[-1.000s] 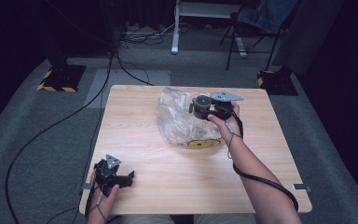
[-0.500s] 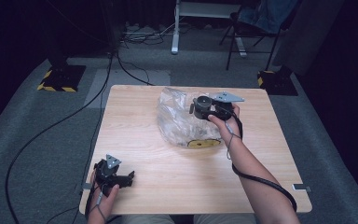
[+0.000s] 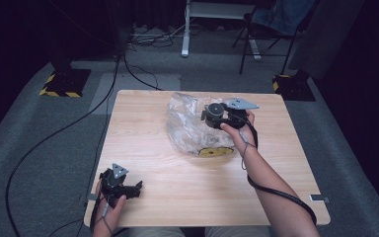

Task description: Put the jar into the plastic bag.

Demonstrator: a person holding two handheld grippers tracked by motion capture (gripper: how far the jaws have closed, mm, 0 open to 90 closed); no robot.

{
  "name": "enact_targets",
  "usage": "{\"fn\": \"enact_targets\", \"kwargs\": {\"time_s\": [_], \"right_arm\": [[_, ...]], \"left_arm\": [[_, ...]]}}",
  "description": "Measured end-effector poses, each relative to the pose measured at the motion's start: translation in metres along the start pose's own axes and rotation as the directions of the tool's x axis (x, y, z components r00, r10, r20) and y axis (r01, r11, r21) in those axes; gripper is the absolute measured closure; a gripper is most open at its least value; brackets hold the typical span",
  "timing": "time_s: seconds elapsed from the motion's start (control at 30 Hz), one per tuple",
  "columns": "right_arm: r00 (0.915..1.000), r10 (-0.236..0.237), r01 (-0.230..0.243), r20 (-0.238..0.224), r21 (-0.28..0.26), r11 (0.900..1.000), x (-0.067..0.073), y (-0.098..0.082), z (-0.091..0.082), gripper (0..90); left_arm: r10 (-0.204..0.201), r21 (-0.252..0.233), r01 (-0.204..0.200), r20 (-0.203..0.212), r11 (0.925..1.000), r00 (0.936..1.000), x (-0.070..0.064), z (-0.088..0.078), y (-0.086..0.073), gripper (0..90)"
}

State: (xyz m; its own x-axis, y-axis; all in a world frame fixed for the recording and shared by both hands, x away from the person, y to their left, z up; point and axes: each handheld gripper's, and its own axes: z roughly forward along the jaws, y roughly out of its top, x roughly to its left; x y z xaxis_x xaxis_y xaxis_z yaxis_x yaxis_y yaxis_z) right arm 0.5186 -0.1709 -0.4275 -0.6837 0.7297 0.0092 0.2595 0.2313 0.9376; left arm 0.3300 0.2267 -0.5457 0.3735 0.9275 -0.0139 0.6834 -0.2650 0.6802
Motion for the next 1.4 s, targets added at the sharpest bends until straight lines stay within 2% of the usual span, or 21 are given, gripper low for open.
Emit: {"fn": "enact_targets", "kwargs": {"time_s": [0.17,0.7,1.13,1.4], "right_arm": [[1.0,0.001,-0.001,-0.005,-0.013,1.0,0.001,0.007,-0.008,15.9],[0.9978,-0.057,0.056,-0.035,-0.027,0.998,0.014,0.031,-0.043,15.0],[0.9974,-0.066,0.065,-0.031,-0.034,0.997,0.011,0.037,-0.077,15.0],[0.9971,-0.07,0.069,-0.029,-0.029,0.997,0.01,0.033,-0.094,15.0]], "left_arm": [[-0.001,-0.001,0.001,0.0,1.0,1.0,0.0,0.0,0.0,0.2],[0.0,0.0,0.0,0.0,1.0,1.0,0.0,0.0,0.0,0.1],[0.0,0.0,0.0,0.0,1.0,1.0,0.0,0.0,0.0,0.2],[-0.001,-0.002,0.001,0.0,1.0,1.0,0.0,0.0,0.0,0.1]]}}
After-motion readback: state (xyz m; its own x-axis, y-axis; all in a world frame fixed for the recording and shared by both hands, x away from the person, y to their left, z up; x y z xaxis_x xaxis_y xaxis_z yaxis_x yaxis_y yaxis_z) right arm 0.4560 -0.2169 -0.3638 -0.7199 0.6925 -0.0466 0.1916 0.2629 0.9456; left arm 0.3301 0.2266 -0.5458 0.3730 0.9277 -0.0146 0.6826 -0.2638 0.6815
